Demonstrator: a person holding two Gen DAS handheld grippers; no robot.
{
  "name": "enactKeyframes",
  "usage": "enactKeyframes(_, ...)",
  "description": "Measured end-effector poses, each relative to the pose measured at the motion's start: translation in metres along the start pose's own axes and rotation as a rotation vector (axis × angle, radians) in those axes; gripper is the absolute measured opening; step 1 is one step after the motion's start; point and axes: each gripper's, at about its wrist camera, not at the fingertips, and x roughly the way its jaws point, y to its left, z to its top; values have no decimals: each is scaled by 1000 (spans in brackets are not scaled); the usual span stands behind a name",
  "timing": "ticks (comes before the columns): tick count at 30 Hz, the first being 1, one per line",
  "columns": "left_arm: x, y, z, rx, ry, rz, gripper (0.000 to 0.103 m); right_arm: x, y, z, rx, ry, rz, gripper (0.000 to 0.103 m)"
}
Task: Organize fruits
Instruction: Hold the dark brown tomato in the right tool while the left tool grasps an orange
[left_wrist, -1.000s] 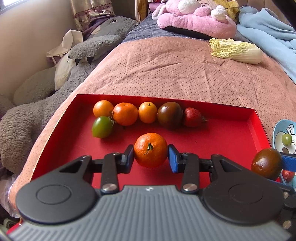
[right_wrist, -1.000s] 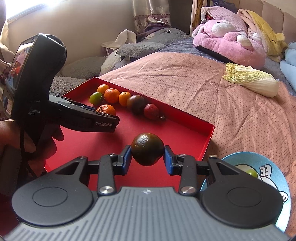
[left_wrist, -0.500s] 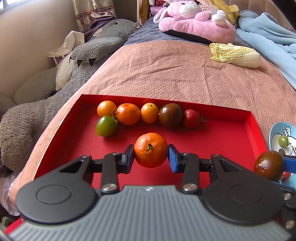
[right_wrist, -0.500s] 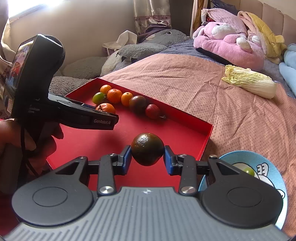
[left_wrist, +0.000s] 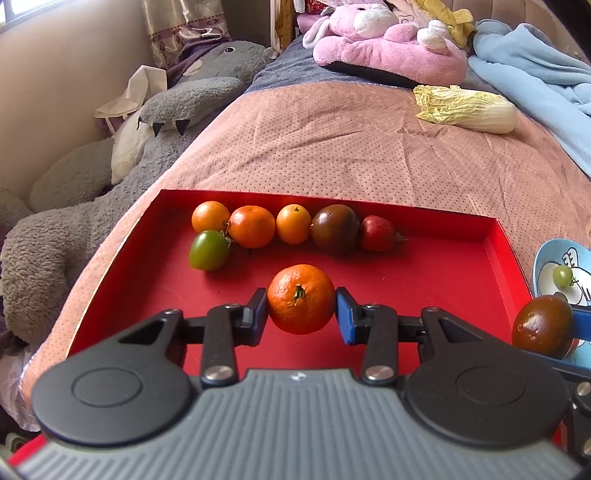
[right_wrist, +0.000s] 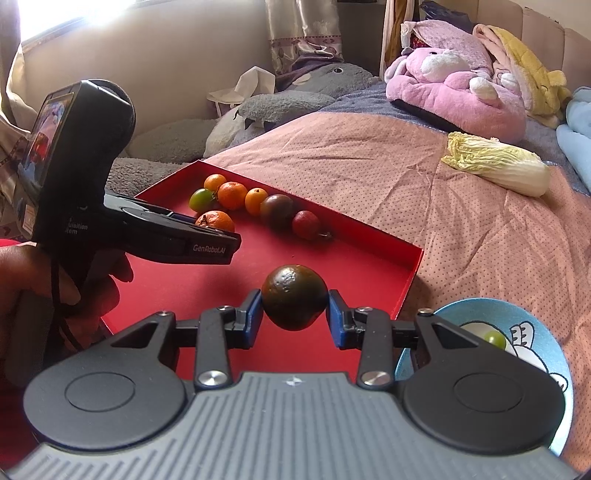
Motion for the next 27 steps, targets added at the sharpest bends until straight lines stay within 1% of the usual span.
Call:
enactKeyframes(10,-9,-6,-3,8,-22,-21,42,-4,-1,-2,8,-5,5,43)
enactKeyframes(27,-16,-9,-5,17,-35,-17,42,-15,-3,-6,18,-24,8,43)
